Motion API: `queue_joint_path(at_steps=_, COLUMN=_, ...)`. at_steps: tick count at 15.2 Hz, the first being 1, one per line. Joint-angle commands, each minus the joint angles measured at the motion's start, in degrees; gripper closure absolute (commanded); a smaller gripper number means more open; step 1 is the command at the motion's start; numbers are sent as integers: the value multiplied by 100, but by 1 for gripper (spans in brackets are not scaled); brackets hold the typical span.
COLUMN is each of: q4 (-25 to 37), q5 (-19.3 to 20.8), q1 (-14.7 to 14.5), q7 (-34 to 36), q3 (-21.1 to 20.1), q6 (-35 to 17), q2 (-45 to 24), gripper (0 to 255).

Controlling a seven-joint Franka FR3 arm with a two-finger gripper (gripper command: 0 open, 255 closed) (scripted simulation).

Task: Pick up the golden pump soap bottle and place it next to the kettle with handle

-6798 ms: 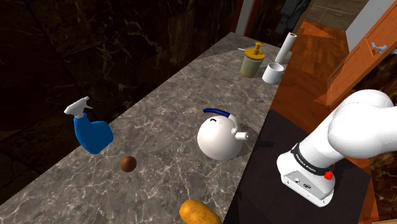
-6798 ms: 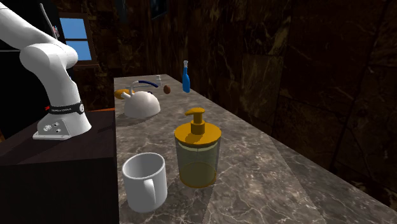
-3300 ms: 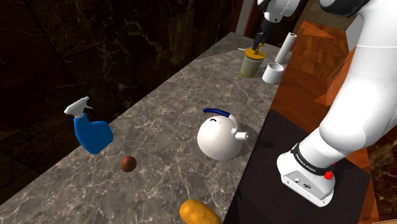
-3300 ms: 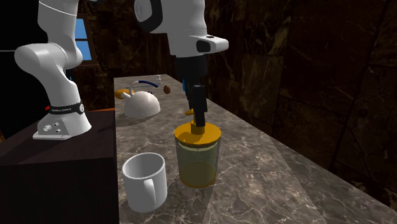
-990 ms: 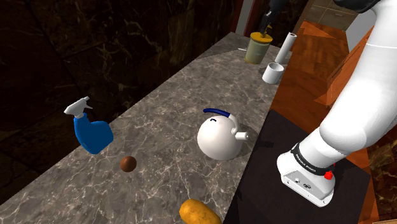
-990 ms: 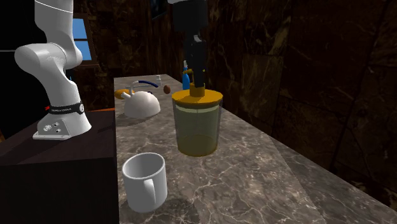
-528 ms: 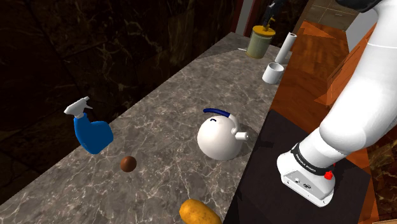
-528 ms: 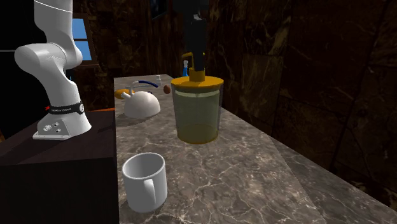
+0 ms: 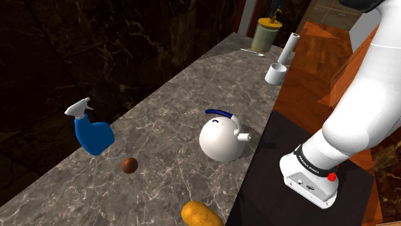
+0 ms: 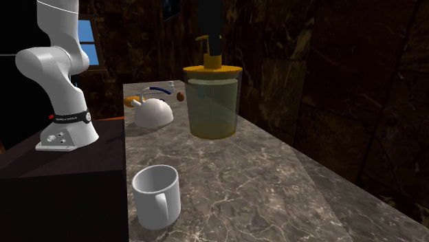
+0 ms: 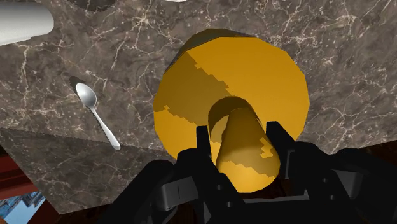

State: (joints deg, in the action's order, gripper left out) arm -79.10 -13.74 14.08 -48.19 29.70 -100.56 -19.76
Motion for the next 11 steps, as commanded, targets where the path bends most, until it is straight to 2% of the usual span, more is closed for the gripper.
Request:
queue_joint_path(at_steps=1, q4=198, q5=-6, q1=26, q7=17, q3=3, q6=173, q2=-22, gripper=255)
queue_joint_path(at_steps=11, q4=1371, q5=-129, q1=254, q7=63, q3=5, q6=1091, q2=-288, gripper=255)
